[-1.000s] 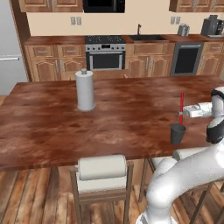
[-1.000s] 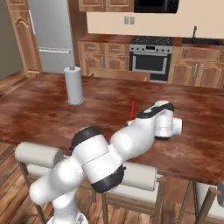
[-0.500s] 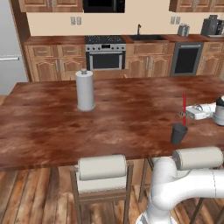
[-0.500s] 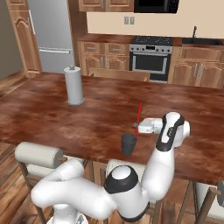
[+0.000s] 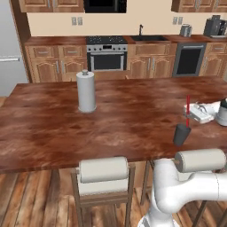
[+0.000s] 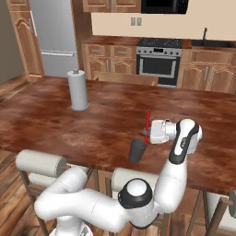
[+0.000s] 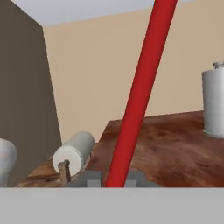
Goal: Take a straw from the drawer in front and place it inside the glass cup on the dining counter.
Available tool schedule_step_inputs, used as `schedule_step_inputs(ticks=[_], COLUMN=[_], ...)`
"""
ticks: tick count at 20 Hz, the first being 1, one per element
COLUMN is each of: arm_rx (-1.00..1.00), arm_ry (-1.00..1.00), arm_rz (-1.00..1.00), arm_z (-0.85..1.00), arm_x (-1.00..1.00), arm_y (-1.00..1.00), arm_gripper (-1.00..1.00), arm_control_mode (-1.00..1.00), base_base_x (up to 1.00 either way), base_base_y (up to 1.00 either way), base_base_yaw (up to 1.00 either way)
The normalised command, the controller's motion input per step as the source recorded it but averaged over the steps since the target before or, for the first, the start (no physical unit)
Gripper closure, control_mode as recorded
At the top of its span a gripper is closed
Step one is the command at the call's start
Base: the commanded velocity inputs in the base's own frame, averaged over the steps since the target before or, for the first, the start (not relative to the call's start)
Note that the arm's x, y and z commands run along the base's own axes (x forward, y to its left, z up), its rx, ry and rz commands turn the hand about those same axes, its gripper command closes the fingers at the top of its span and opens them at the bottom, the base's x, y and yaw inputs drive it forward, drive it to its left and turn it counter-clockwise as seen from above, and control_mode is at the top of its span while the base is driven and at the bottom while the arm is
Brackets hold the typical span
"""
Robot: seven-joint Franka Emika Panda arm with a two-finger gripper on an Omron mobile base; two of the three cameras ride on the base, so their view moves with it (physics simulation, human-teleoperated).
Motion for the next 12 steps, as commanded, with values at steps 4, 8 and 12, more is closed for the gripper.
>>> schedule_step_inputs(ticks=[4, 8, 12], arm_rx=[0.0, 0.0, 0.0], arm_ry=[-0.29, -0.27, -0.19], arm_rz=[0.1, 0.1, 0.09], arm_z=[0.1, 0.21, 0.16], arm_x=[-0.41, -0.74, -0.72], arm_y=[0.03, 0.18, 0.33], arm_gripper=[1.0, 1.0, 1.0], arm_control_mode=[-1.0, -1.0, -1.0], base_base_x=[0.0, 0.0, 0.0], base_base_y=[0.0, 0.0, 0.0], base_base_yaw=[0.0, 0.0, 0.0])
